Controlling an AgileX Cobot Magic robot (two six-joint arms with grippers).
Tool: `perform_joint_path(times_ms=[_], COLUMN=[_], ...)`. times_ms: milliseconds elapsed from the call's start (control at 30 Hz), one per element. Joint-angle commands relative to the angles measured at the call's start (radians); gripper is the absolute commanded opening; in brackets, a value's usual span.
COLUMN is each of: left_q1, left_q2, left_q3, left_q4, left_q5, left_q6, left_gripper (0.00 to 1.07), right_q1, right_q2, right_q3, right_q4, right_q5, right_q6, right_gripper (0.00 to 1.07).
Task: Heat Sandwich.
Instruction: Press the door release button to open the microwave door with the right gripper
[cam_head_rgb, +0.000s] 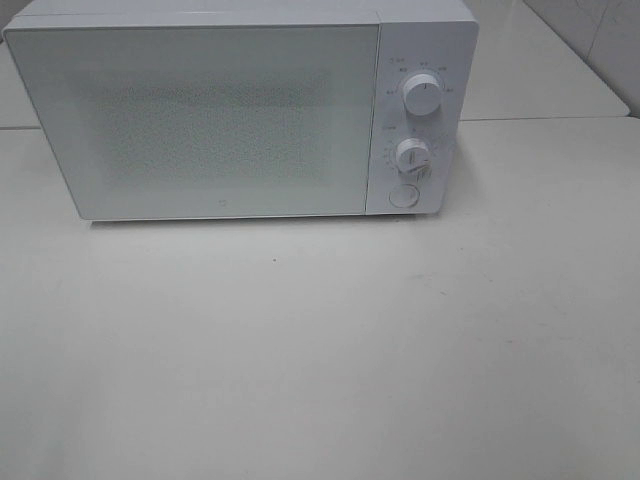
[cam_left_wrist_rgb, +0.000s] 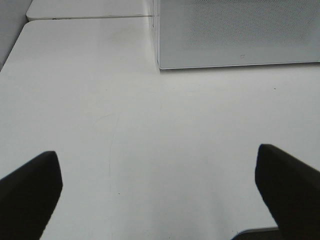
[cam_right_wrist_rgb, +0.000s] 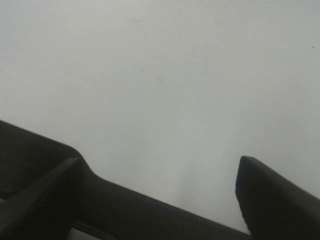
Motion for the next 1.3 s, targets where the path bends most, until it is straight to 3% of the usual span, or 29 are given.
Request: perform_joint_path(times_ms=[33,133,467,700,1300], left_q1=[0.005,0.005,0.005,0.005,0.005], left_q2=[-0.026,-0.026,-0.026,-0.026,-0.023], left_q3=[0.005,0.005,0.005,0.005,0.005], left_q4=[-0.004,-0.004,-0.004,-0.004,-0.004], left_q5=[-0.012,-0.012,-0.012,-0.012,-0.012], left_q6=[-0.006,-0.006,-0.006,-0.006,-0.006], left_gripper=[1.03,1.03,1.03,1.03,1.03], right_q1=[-0.073,-0.154,-0.283,-0.312,-0.320], right_q2=[-0.071,-0.154,-0.335,-0.424,-0.421], right_q3=[0.028,0.053,0.088,0.088,0.088], right_q4=[-0.017,-0.016,-0.007,-0.007,-0.012], right_q5=[0.026,0.018,-0.050,-0.050,-0.050], right_q6=[0.023,0.020,0.020,0.019,0.019], right_gripper=[0.79,0.79,0.76,0.76,0.76])
